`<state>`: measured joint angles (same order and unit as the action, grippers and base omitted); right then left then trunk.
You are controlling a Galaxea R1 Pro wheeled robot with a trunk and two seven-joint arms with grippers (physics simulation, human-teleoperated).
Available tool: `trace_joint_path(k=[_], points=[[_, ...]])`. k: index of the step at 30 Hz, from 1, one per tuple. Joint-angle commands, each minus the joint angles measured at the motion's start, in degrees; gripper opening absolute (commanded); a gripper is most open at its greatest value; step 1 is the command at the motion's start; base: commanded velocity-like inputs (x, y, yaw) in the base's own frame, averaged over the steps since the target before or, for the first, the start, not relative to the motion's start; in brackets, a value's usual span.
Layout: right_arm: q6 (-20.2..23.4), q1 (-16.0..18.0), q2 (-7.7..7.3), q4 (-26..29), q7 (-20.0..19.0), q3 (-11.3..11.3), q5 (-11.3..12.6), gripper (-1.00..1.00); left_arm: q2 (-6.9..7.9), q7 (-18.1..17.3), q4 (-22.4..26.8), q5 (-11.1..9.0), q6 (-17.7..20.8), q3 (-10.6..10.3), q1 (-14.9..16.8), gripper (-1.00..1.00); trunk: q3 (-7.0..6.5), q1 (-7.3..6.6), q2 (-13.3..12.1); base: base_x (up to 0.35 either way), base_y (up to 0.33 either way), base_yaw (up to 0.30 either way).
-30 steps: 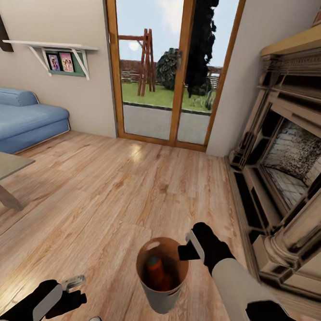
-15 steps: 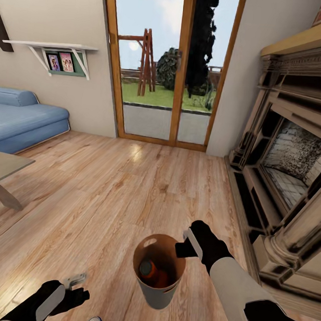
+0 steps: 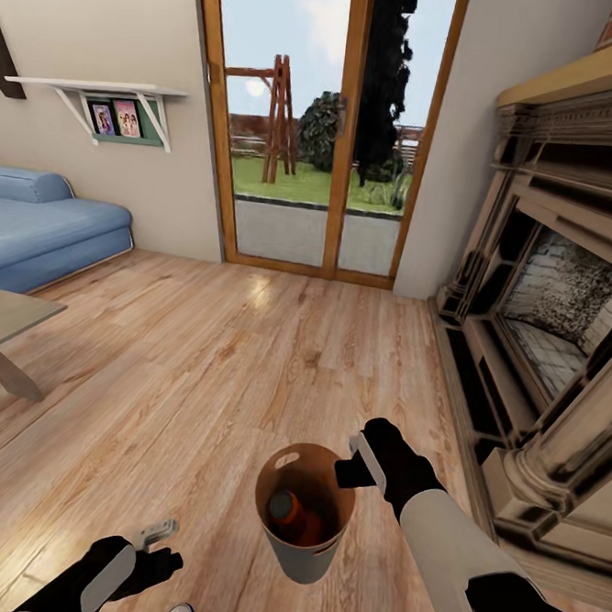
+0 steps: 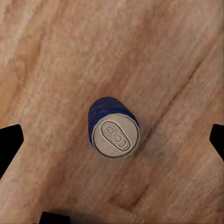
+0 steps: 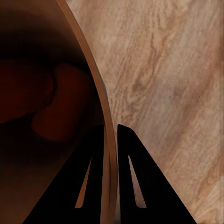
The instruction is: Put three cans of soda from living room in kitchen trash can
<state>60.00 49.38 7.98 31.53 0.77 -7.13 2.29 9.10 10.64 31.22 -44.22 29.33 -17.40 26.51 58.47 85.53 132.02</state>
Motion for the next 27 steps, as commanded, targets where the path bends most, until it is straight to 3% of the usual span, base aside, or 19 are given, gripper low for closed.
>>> trace_joint_path(k=[1,11,19,27], points=[[0.0,0.0,0.02,0.0,-0.3,0.1,1.7,-1.00,-0.03,0.0,0.0,0.0,0.0,0.0,0.0,1.00,-0.01,0.00,0.0,0.000,0.000,0.000],[0.0,0.2,0.06,1.0,-0.4,0.1,1.7,-1.00,-0.40,0.0,-0.8,0.0,-1.1,-0.1,0.0,1.00,1.79,2.19,4.0,0.000,0.000,0.000],[0.0,4.3,0.09,2.7,-0.4,0.1,1.8,-1.00,-0.50,-0.1,-0.9,0.0,-1.3,-0.1,0.0,1.00,3.23,3.95,7.2,0.000,0.000,0.000],[0.0,9.4,0.10,-0.7,-0.3,0.2,1.8,-1.00,-1.23,-0.1,-0.9,0.0,-1.3,-0.2,0.0,1.00,3.23,3.95,7.2,0.000,0.000,0.000]])
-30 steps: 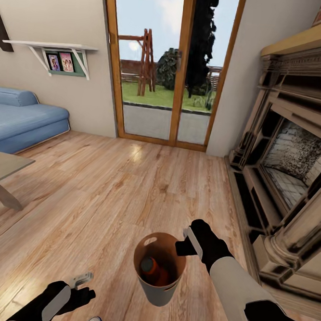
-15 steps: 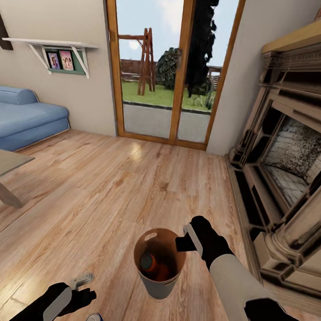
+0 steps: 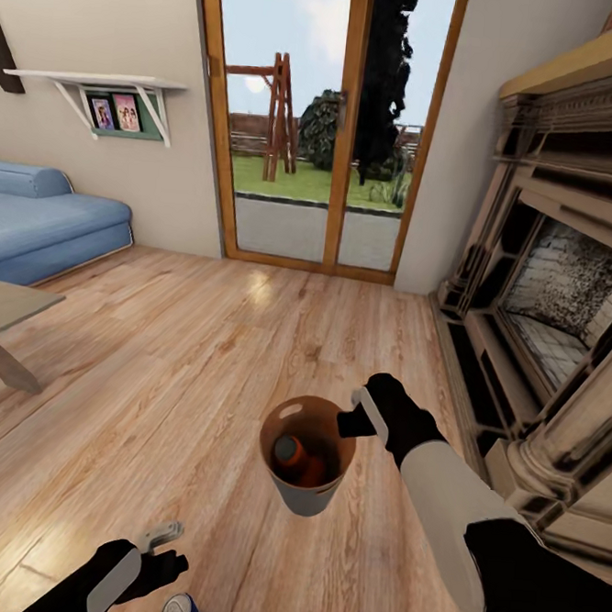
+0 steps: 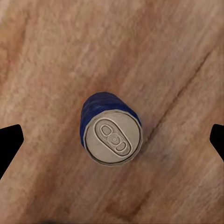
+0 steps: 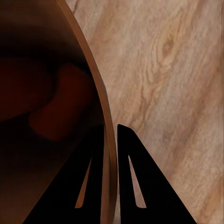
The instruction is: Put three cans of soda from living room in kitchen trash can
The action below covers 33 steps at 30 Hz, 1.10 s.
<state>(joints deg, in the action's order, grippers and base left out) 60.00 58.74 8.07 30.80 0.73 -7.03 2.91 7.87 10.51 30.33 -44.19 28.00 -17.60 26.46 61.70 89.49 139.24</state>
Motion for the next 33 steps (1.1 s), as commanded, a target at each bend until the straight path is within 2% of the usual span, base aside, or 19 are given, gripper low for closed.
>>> trace_joint_path(k=[1,6,10,17,27,33], points=[[0.0,0.9,0.01,-1.0,-0.3,0.1,1.2,-1.00,-0.18,0.0,0.0,0.0,-0.1,-0.3,0.0,1.00,0.18,0.22,0.4,0.000,0.000,0.000],[0.0,3.3,0.08,-4.1,-0.3,0.1,1.2,-1.00,-0.80,0.0,0.0,0.0,-1.0,-1.5,0.0,1.00,1.07,1.31,2.4,0.000,0.000,0.000],[0.0,3.9,0.10,-4.8,-0.3,0.1,1.2,-1.00,-0.91,0.0,0.0,0.0,-1.3,-1.8,0.0,1.00,1.79,2.19,4.0,0.000,0.000,0.000],[0.0,4.1,0.10,-5.2,-0.3,0.1,1.2,-1.00,-0.93,0.0,0.0,0.0,-1.8,-2.0,0.0,1.00,3.34,2.37,4.1,0.000,0.000,0.000],[0.0,4.1,0.15,-5.4,-0.3,0.1,1.2,-1.00,-0.93,0.0,-0.1,0.0,-4.6,-2.2,0.0,1.00,5.56,2.62,4.2,0.000,0.000,0.000],[0.0,4.1,0.26,-5.4,-0.3,0.1,1.2,-1.00,-0.93,0.0,-0.1,-0.1,-5.5,-3.2,0.0,1.00,6.89,2.78,4.3,0.000,0.000,0.000]])
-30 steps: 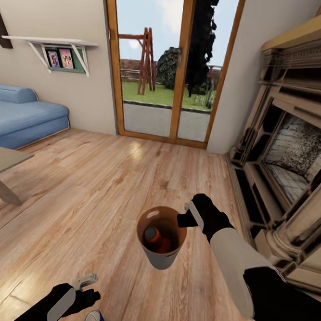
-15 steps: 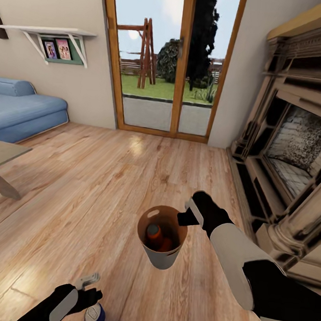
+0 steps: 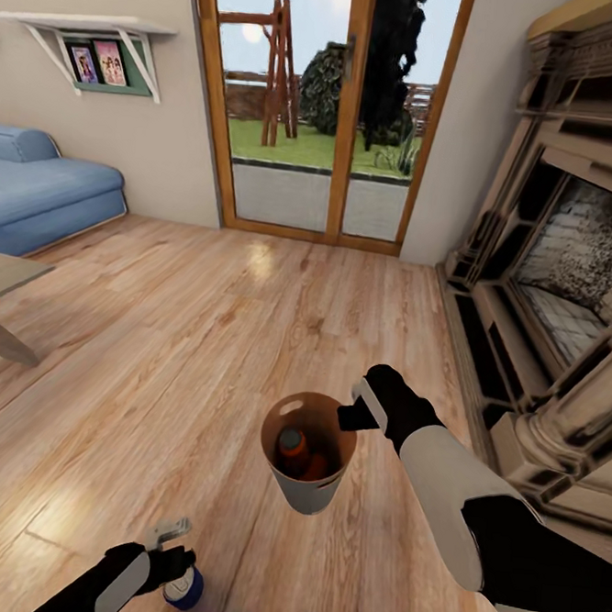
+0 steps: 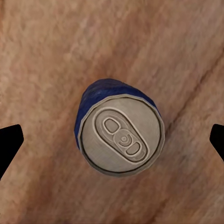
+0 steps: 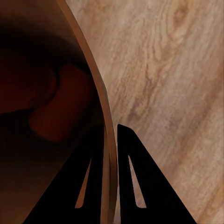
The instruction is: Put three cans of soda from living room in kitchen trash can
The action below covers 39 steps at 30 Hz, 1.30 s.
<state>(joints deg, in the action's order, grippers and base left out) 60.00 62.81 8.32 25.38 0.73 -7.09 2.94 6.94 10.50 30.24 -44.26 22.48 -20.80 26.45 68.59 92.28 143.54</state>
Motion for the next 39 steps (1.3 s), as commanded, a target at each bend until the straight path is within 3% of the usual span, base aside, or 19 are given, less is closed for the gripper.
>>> trace_joint_path(k=[1,12,14,16,21,26,39], points=[[0.0,0.1,0.02,0.0,-0.3,0.1,1.2,-1.00,0.00,0.0,0.0,0.0,-0.2,-0.2,0.0,1.00,0.22,0.01,0.0,0.000,0.000,0.000],[0.0,1.7,0.36,-2.3,-0.3,0.1,1.2,-1.00,-0.12,0.0,0.0,0.1,-1.4,-1.4,0.0,1.00,2.66,0.30,0.2,0.000,0.000,0.000],[0.0,1.9,0.42,-2.5,-0.3,0.1,1.1,-1.00,-0.19,0.0,0.1,0.1,-2.3,-2.3,0.0,1.00,3.10,0.35,0.2,0.000,0.000,0.000],[0.0,1.9,0.45,-2.6,-0.3,0.1,1.1,-1.00,-0.25,0.1,0.1,0.0,-3.4,-4.0,0.0,1.00,3.10,0.35,0.2,0.000,0.000,0.000],[0.0,2.2,0.46,-2.7,-0.3,0.1,1.1,-1.00,-0.43,0.1,0.1,0.0,-4.1,-5.1,0.1,1.00,3.10,0.35,0.2,0.000,0.000,0.000],[0.0,3.9,0.50,-4.3,-0.3,0.1,1.1,-1.00,-0.50,0.1,0.1,0.0,-4.3,-5.3,0.0,1.00,3.10,0.35,0.2,0.000,0.000,0.000],[0.0,12.2,0.94,-12.3,-0.3,0.1,1.2,-1.00,-0.53,0.0,0.1,0.0,-6.1,-5.5,0.0,1.00,3.10,0.35,0.2,0.000,0.000,0.000]])
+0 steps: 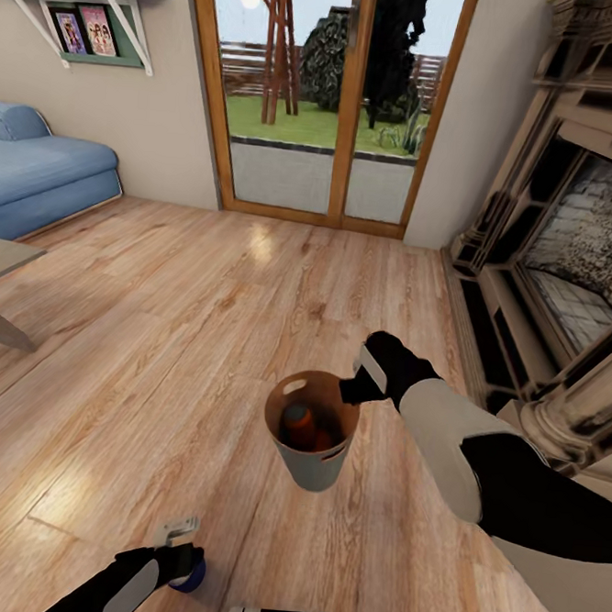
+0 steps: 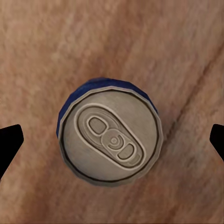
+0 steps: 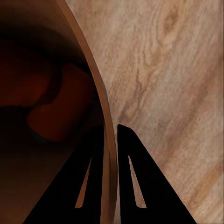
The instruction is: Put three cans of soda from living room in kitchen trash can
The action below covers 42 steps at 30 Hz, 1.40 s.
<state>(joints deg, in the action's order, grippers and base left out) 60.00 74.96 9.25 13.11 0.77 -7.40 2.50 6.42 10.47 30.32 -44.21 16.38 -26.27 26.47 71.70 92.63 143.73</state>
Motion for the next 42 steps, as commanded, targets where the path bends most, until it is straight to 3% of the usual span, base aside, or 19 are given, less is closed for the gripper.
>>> trace_joint_path(k=[1,12,20,35,42], points=[[0.0,0.3,0.06,-0.4,-0.3,0.5,1.6,-1.00,0.00,0.0,0.0,0.0,-0.2,0.0,0.0,1.00,0.00,0.00,0.0,0.000,0.000,0.000],[0.0,2.0,0.25,-2.3,-0.3,0.5,1.6,-1.00,0.02,0.0,0.0,-0.1,-3.7,-0.1,0.0,1.00,1.99,0.23,0.1,0.000,0.000,0.000],[0.0,2.1,0.30,-2.5,-0.3,0.5,1.6,-1.00,0.02,0.0,0.0,-0.1,-4.3,-0.2,0.0,1.00,1.99,0.23,0.1,0.000,0.000,0.000],[0.0,8.4,0.33,-4.7,-0.3,0.5,1.5,-1.00,0.00,0.0,0.0,0.0,-5.4,-0.2,0.0,1.00,1.99,0.23,0.1,0.000,0.000,0.000],[0.0,9.2,0.37,-4.9,-0.3,0.5,1.5,-1.00,0.00,0.0,0.0,0.0,-5.5,-0.2,0.0,1.00,3.54,0.41,0.2,0.000,0.000,0.000]])
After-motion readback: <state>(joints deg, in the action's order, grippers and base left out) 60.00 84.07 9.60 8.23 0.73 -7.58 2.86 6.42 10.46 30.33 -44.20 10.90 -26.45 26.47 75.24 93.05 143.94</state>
